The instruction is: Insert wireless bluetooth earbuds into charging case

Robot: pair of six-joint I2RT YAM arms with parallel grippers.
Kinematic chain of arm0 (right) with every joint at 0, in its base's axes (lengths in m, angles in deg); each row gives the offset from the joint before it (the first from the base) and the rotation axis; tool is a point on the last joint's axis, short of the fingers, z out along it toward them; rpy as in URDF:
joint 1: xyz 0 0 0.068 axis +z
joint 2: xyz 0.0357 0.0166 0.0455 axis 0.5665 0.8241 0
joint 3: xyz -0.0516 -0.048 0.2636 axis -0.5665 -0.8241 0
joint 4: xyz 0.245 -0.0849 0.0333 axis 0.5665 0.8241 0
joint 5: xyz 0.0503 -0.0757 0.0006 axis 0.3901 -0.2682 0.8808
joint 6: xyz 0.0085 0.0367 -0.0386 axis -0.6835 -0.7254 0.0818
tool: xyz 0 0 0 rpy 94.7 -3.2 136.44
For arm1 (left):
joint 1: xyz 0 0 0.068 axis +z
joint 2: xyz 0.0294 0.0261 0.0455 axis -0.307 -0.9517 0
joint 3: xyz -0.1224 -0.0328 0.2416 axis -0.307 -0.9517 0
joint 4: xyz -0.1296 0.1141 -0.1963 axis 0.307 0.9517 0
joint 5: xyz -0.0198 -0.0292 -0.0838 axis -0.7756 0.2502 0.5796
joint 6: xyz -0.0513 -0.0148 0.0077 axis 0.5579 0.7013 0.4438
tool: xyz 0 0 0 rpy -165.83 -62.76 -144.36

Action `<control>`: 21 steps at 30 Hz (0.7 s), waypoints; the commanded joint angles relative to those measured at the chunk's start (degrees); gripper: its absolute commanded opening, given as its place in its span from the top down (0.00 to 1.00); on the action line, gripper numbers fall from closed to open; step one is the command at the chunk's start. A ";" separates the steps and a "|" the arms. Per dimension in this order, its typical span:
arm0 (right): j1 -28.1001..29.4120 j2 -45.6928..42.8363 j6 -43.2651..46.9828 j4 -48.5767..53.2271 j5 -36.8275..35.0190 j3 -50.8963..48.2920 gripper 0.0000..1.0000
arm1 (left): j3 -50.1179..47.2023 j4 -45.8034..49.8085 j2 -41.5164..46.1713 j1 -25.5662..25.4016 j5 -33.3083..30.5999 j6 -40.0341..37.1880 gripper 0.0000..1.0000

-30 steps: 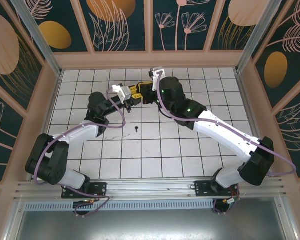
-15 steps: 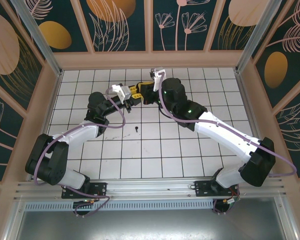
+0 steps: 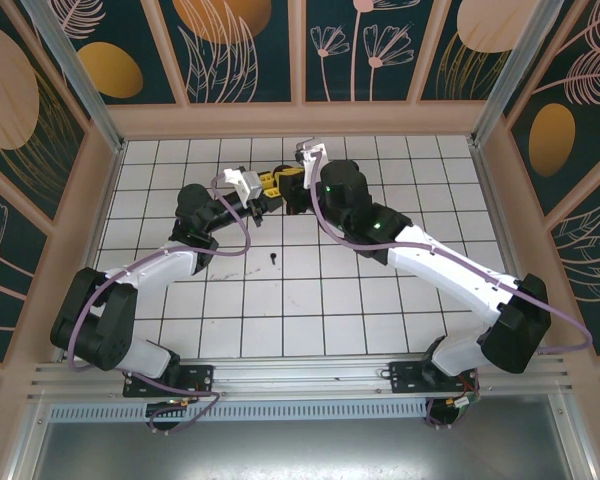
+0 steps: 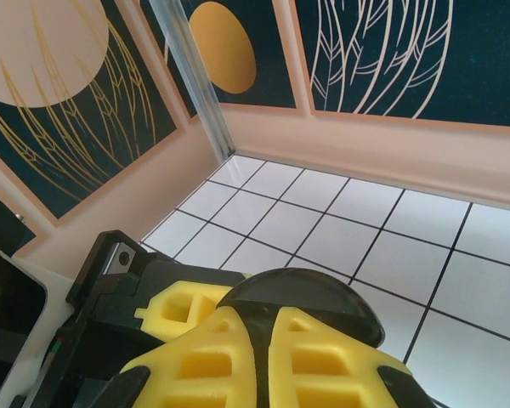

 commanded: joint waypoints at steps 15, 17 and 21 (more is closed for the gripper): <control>-1.21 0.99 -7.45 13.26 0.40 14.97 0.34 | -0.77 -12.58 1.05 -0.85 -5.14 2.93 1.00; -1.97 -0.25 -9.08 14.31 0.80 16.72 0.29 | -1.45 -13.84 0.69 -0.85 -6.31 3.12 1.00; -4.70 -4.09 -13.20 14.95 2.06 16.53 0.25 | -2.59 -15.24 0.76 -0.85 -8.88 3.28 1.00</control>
